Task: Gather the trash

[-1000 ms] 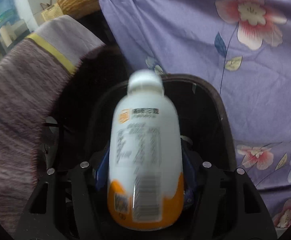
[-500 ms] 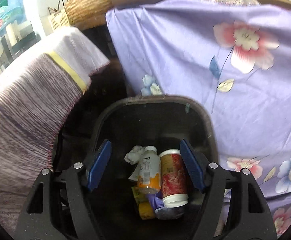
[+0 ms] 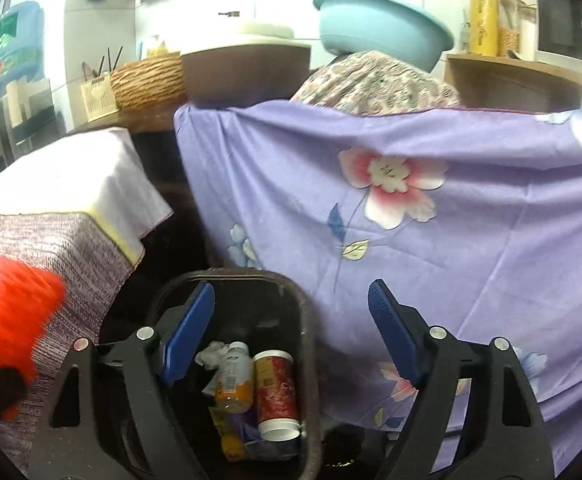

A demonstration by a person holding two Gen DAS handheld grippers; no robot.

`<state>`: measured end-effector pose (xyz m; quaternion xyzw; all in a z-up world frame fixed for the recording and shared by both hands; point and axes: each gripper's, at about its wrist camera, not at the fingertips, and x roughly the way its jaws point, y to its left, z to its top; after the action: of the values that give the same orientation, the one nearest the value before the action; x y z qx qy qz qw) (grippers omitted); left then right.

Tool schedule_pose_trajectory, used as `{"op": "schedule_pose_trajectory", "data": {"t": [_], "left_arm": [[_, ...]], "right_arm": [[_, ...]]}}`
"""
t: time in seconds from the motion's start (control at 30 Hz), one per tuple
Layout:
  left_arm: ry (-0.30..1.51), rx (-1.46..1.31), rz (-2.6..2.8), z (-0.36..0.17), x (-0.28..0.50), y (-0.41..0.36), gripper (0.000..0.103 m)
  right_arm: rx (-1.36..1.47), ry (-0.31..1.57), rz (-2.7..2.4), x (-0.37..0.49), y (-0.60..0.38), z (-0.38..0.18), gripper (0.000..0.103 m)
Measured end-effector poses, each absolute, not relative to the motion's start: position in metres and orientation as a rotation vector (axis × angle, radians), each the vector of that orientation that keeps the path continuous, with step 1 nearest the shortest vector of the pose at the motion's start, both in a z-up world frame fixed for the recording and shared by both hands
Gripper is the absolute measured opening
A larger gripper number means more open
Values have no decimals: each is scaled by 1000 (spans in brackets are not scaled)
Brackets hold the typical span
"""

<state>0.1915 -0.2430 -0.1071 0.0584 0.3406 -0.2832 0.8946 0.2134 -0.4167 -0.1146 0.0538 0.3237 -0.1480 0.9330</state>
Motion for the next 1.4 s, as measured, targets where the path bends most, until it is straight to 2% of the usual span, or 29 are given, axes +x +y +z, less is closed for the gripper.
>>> {"op": "schedule_pose_trajectory", "data": {"t": [0.47, 0.5, 0.57, 0.6, 0.63, 0.67, 0.83, 0.93, 1.13, 1.4], "left_arm": [[833, 199, -590, -177, 216, -283, 28], [833, 200, -588, -179, 219, -285, 30], [833, 202, -585, -183, 223, -288, 47], [833, 200, -584, -185, 225, -289, 51], [831, 200, -583, -186, 226, -290, 60], [826, 202, -580, -187, 227, -291, 63], [807, 207, -597, -184, 225, -295, 72], [787, 198, -618, -177, 218, -294, 73], [683, 168, -638, -142, 192, -281, 80], [456, 161, -596, -75, 149, -246, 93]], "right_arm": [[121, 606, -377, 190, -445, -93, 82], [126, 604, -377, 189, -446, -92, 82], [132, 601, -382, 189, -447, -92, 82], [133, 601, -385, 189, -448, -92, 82], [135, 602, -386, 189, -448, -93, 82], [136, 605, -387, 189, -448, -93, 82], [137, 606, -397, 185, -452, -94, 82], [145, 598, -406, 180, -454, -91, 82], [139, 574, -402, 172, -450, -80, 82], [139, 499, -372, 155, -432, -47, 84]]}}
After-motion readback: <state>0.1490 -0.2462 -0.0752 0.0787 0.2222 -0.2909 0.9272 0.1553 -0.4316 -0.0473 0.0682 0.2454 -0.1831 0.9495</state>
